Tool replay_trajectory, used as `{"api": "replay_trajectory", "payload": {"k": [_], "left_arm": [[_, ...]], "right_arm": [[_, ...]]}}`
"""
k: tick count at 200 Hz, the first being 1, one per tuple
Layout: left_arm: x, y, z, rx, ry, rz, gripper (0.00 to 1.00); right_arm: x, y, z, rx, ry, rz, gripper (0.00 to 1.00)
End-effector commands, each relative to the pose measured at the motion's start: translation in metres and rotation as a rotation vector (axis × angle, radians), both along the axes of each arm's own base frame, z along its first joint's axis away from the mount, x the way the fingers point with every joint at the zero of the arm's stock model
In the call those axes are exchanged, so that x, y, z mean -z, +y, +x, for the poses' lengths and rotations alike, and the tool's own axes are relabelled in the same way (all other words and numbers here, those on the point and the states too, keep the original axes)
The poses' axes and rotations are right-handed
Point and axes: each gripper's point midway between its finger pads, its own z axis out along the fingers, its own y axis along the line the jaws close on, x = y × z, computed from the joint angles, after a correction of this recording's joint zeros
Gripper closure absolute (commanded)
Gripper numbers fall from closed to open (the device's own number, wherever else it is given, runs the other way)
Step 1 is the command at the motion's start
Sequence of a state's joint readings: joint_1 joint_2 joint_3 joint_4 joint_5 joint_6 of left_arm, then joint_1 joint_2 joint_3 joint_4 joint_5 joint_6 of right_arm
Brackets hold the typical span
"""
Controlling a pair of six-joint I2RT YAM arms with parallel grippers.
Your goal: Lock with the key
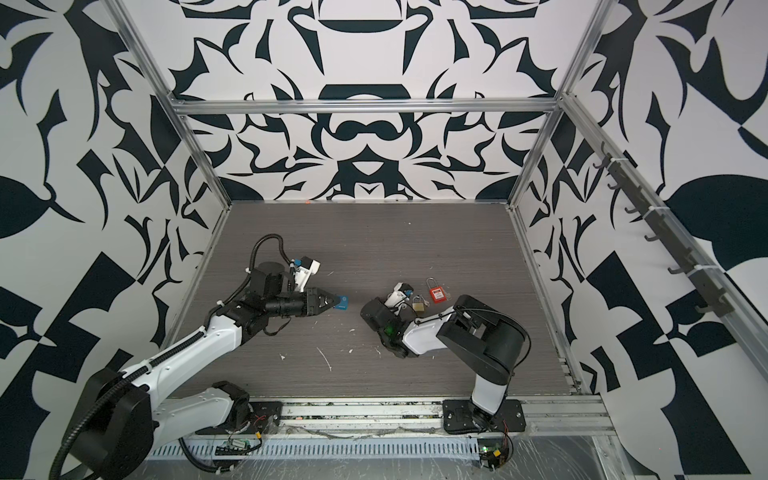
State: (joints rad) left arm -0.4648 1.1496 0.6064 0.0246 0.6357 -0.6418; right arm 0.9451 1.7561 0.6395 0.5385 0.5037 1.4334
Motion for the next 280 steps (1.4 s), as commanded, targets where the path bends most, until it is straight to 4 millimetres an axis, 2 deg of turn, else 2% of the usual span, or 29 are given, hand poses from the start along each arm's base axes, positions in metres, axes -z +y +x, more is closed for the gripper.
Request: {"api": "replay_trajectory", "payload": {"k": [1, 36, 75, 102, 123, 144, 171, 184, 211, 233, 274, 280], "left_arm": [[-0.001, -0.003, -0.002, 0.04, -0.029, -0.005, 1.0], [0.005, -0.004, 0.001, 0.047, -0.024, 0.007, 1.0], [0.016, -0.005, 0.01, 0.086, -0.046, 0.087, 1.0], [0.043, -0.01, 0.016, 0.208, 0.002, 0.213, 1.0], [0.055, -0.018, 0.024, 0.297, 0.04, 0.258, 1.0], [0.059, -0.025, 0.034, 0.373, 0.047, 0.28, 1.0], [0.054, -0.042, 0.029, 0.527, 0.088, 0.225, 1.0], [0.057, -0.048, 0.024, 0.604, 0.129, 0.227, 1.0], [0.084, -0.043, 0.02, 0.663, 0.264, 0.315, 1.0], [0.105, -0.036, 0.018, 0.677, 0.324, 0.373, 1.0], [0.123, -0.032, 0.019, 0.674, 0.355, 0.413, 1.0], [0.123, -0.032, 0.019, 0.674, 0.356, 0.415, 0.94]], "right_arm": [[-0.008, 0.009, 0.001, -0.001, -0.005, 0.051, 0.84], [-0.017, 0.004, -0.006, -0.026, 0.003, 0.027, 0.72], [-0.04, -0.006, -0.017, -0.072, -0.003, -0.013, 0.69], [-0.057, -0.017, -0.032, -0.162, -0.025, -0.07, 0.68], [-0.069, -0.018, -0.042, -0.264, -0.051, -0.119, 0.68], [-0.085, -0.017, -0.047, -0.337, -0.103, -0.145, 0.68], [-0.099, -0.024, -0.048, -0.367, -0.151, -0.167, 0.66], [-0.1, -0.027, -0.047, -0.378, -0.152, -0.155, 0.65], [-0.095, -0.036, -0.039, -0.38, -0.129, -0.129, 0.65], [-0.09, -0.038, -0.04, -0.413, -0.11, -0.09, 0.65], [-0.091, -0.046, -0.041, -0.429, -0.12, -0.057, 0.65], [-0.091, -0.047, -0.042, -0.436, -0.118, -0.057, 0.65]]}}
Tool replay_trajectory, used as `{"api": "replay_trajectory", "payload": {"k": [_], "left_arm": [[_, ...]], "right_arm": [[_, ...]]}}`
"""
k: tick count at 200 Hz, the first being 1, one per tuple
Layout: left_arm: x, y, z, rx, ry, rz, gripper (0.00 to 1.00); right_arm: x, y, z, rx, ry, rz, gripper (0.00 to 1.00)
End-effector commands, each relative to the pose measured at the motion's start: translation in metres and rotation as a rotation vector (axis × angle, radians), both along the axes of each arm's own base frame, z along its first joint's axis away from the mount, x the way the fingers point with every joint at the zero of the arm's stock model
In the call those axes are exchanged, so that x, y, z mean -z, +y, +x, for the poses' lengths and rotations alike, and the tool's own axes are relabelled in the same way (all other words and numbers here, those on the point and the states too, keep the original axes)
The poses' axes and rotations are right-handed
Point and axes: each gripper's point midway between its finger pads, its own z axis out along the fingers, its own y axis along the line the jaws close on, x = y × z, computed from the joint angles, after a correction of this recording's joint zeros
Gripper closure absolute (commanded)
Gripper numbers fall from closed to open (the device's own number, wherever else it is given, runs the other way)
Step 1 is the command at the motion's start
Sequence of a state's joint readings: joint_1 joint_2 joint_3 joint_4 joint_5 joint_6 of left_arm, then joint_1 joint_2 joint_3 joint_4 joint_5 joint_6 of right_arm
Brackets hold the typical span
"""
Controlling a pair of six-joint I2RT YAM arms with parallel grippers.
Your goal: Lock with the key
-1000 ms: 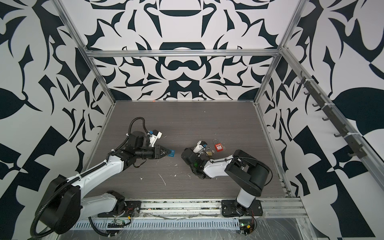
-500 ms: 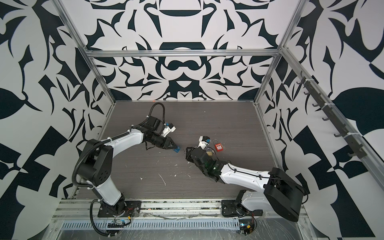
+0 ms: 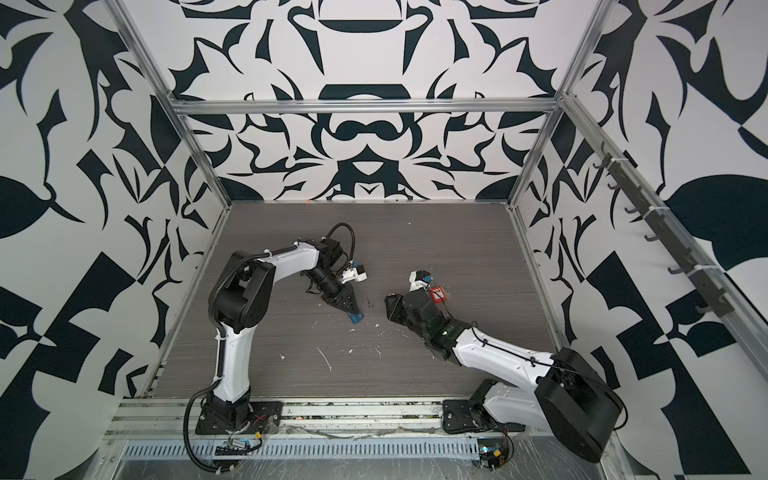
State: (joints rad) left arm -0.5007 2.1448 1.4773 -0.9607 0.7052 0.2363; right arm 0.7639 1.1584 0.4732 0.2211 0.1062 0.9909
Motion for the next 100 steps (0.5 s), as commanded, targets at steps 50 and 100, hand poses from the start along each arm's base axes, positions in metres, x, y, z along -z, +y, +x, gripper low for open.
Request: {"api": "replay_trajectory", "payload": {"k": [50, 100], "left_arm": [[-0.009, 0.013, 0.021, 0.01, -0.149, 0.105, 0.2], [-0.071, 0.043, 0.077, -0.236, -0.593, 0.198, 0.0]], "right_arm": [[-0.014, 0.011, -0.004, -0.129, -0.026, 0.047, 0.65], [-0.041, 0.04, -0.001, -0.419, 0.008, 0.23, 0.65]]}}
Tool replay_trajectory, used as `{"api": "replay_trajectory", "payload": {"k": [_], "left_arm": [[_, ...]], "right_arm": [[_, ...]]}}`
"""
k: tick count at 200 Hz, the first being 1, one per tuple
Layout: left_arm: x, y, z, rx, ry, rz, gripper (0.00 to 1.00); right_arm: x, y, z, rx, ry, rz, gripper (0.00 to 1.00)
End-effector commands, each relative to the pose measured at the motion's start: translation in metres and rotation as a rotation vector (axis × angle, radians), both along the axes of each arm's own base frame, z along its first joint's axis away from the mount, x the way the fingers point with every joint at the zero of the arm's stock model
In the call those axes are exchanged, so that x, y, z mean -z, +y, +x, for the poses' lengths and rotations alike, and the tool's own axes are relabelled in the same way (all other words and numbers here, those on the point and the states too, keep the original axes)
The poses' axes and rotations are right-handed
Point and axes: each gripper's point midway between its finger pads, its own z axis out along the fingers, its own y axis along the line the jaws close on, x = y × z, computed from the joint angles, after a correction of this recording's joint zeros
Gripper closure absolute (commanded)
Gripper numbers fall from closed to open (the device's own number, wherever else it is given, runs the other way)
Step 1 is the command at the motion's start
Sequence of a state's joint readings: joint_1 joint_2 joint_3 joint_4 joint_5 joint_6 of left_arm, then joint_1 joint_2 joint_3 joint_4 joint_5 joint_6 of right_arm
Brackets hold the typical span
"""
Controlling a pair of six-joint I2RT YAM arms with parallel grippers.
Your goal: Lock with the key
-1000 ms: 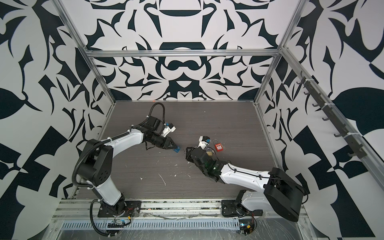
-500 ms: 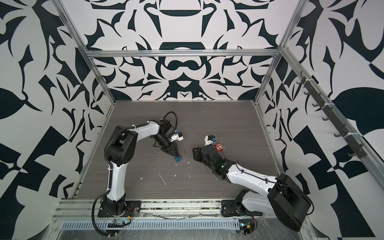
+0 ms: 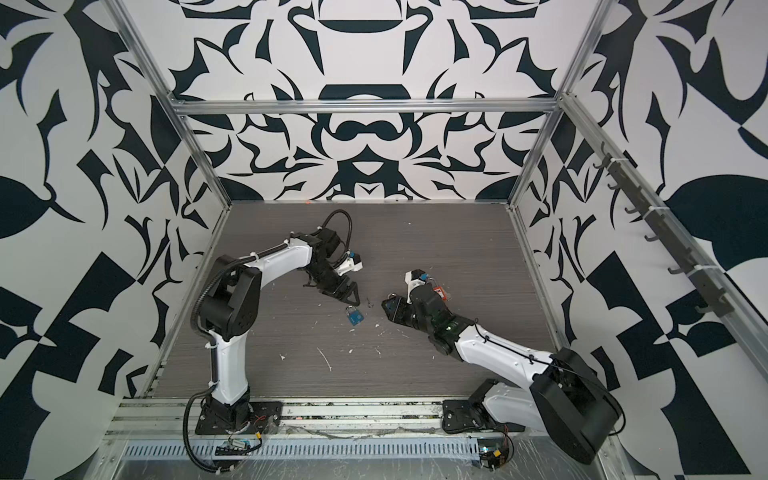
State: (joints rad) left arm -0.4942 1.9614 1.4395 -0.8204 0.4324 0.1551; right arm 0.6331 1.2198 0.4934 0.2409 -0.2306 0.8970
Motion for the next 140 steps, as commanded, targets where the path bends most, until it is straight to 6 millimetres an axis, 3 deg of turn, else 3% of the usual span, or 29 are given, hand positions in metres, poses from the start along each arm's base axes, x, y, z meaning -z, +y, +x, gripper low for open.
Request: {"api": "replay_trajectory", "payload": {"k": [1, 19, 36, 53, 63, 86, 108, 140], "left_arm": [[-0.045, 0.024, 0.032, -0.165, -0.277, 0.054, 0.0], [-0.069, 0.061, 0.045, -0.403, -0.484, 0.1, 0.0], [-0.085, 0.096, 0.042, -0.592, -0.676, 0.072, 0.01], [-0.099, 0.133, 0.031, -0.758, -0.861, 0.027, 0.01], [-0.102, 0.154, 0.024, -0.829, -0.945, 0.03, 0.01], [-0.107, 0.193, 0.018, -0.933, -1.133, 0.071, 0.0], [-0.104, 0.213, 0.02, -0.947, -1.221, 0.099, 0.01], [-0.071, 0.255, 0.027, -1.084, -1.179, 0.178, 0.01]], "right_arm": [[-0.047, 0.028, 0.002, -0.211, -0.059, 0.18, 0.65], [-0.063, 0.032, 0.003, -0.289, -0.062, 0.225, 0.62], [-0.065, 0.013, 0.015, -0.229, -0.102, 0.078, 0.52], [-0.066, -0.023, 0.033, -0.092, -0.182, -0.151, 0.24], [-0.068, -0.047, 0.044, -0.021, -0.242, -0.289, 0.01], [-0.077, -0.107, 0.065, 0.192, -0.327, -0.559, 0.0], [-0.072, -0.165, 0.081, 0.361, -0.349, -0.801, 0.0], [-0.04, -0.185, 0.094, 0.32, -0.461, -1.02, 0.0]]}}
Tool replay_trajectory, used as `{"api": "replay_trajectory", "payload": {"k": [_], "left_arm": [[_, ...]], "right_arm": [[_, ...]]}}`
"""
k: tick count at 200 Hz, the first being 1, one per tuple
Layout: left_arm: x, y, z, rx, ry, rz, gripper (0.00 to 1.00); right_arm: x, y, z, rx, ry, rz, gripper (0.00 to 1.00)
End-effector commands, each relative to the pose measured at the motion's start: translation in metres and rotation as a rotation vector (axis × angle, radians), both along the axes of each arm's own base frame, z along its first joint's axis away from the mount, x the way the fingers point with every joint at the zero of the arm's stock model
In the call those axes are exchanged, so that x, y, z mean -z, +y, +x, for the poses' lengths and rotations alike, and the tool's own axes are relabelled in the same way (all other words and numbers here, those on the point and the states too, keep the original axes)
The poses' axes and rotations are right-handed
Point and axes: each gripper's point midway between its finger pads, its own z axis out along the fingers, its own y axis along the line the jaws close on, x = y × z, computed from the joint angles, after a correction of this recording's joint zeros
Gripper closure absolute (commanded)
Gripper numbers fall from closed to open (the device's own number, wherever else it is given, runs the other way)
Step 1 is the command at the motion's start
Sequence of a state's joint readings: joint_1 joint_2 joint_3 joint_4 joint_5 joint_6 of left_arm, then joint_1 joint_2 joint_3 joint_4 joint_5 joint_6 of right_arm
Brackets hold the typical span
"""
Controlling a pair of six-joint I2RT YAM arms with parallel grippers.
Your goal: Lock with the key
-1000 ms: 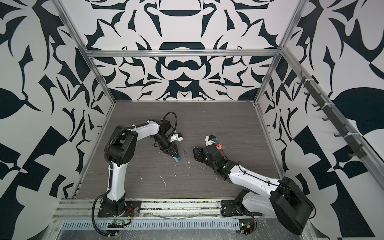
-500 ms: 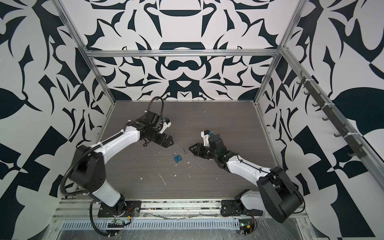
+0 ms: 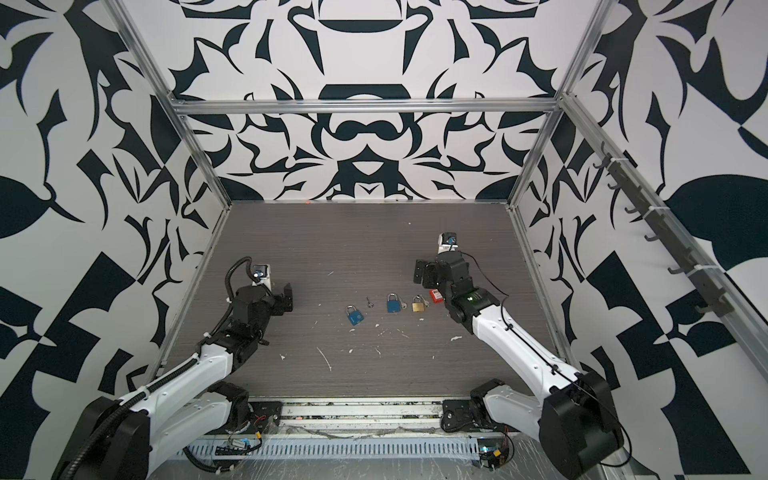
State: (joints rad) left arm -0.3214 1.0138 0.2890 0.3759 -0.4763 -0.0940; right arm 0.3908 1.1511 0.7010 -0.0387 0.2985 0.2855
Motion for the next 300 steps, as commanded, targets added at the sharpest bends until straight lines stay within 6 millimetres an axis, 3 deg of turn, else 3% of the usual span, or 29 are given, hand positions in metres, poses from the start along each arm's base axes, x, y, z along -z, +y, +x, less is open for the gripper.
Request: {"api": "replay_trajectory", "payload": {"k": [1, 18, 43, 55, 77, 88, 100, 114, 131, 153, 300], "left_arm": [[-0.013, 0.031, 0.015, -0.133, -0.126, -0.03, 0.01], [-0.002, 0.048, 0.023, -0.193, -0.11, -0.062, 0.01], [0.006, 0.045, 0.042, -0.142, -0.063, -0.106, 0.01], [0.008, 0.047, 0.049, -0.138, -0.062, -0.078, 0.0], [0.009, 0.045, 0.054, -0.105, -0.091, -0.03, 0.01], [0.015, 0.044, 0.05, -0.091, -0.141, -0.032, 0.0], [0.007, 0.04, 0.048, -0.053, -0.244, -0.018, 0.0], [0.024, 0.027, 0.05, 0.018, -0.159, -0.049, 0.01], [0.028, 0.03, 0.069, 0.008, -0.133, -0.017, 0.0], [0.038, 0.032, 0.073, 0.001, -0.032, -0.06, 0.01], [0.033, 0.033, 0.072, 0.002, -0.078, -0.054, 0.0]], "right_arm": [[0.02, -0.035, 0.007, 0.049, -0.053, -0.318, 0.0], [0.034, -0.053, 0.011, 0.096, -0.045, -0.415, 0.0], [0.053, -0.076, 0.019, 0.174, -0.115, -0.356, 0.0], [0.058, -0.075, 0.021, 0.144, -0.196, -0.247, 0.0], [0.059, -0.066, 0.026, 0.059, -0.231, -0.261, 0.01], [0.07, -0.072, 0.023, 0.074, -0.267, -0.243, 0.0], [0.078, -0.071, 0.019, 0.055, -0.306, -0.239, 0.0], [0.08, -0.07, 0.021, 0.056, -0.296, -0.24, 0.0], [0.084, -0.075, 0.031, 0.066, -0.228, -0.225, 0.0], [0.089, -0.091, 0.036, 0.13, -0.178, -0.19, 0.0], [0.089, -0.094, 0.035, 0.139, -0.184, -0.197, 0.0]]}}
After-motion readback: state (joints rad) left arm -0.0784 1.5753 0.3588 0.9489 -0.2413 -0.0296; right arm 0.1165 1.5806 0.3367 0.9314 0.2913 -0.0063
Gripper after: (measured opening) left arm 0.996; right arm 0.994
